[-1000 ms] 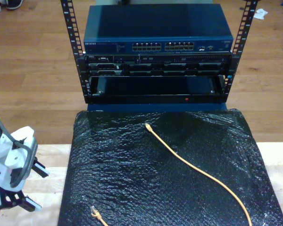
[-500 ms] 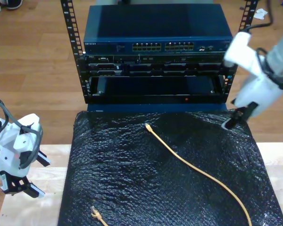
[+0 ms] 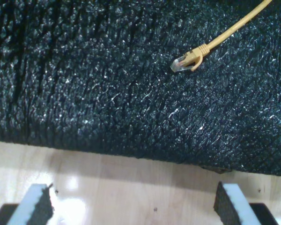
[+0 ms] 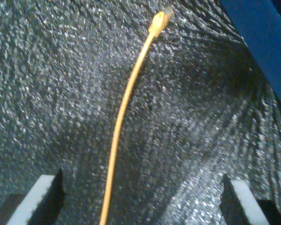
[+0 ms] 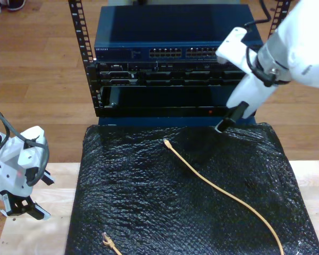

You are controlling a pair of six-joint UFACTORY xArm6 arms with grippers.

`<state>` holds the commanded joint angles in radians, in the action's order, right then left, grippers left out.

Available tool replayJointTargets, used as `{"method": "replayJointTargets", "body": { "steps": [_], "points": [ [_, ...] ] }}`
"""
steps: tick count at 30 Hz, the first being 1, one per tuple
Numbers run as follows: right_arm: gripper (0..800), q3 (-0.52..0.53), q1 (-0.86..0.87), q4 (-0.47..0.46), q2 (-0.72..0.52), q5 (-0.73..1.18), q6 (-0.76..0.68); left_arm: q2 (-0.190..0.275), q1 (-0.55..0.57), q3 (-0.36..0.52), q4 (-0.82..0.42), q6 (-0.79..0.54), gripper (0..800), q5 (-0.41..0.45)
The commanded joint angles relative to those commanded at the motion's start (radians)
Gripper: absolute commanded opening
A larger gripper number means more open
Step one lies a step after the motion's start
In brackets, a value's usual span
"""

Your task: Grab the cable and plug it in

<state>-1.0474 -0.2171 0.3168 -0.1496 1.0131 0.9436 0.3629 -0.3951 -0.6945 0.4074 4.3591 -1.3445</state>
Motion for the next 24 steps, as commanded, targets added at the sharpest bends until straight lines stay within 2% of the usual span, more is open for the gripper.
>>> {"method": "replayJointTargets", "body": {
  "steps": [5,10,17,24],
  "points": [
    [794,-0.037,-0.040,-0.034,0.051,-0.002,-0.087,-0.002,0.002,-0.008,0.000,0.021,800,0.003],
    [792,-0.078,-0.094,-0.127,0.129,0.000,-0.233,-0.009,0.002,-0.006,0.000,0.021,800,0.035],
    [791,-0.157,-0.167,-0.236,0.252,0.000,-0.390,-0.009,0.002,-0.006,0.000,0.023,800,0.037],
    [777,-0.249,-0.218,-0.247,0.381,-0.002,-0.482,-0.009,0.000,-0.003,0.000,0.021,800,0.037]
  ]
}}
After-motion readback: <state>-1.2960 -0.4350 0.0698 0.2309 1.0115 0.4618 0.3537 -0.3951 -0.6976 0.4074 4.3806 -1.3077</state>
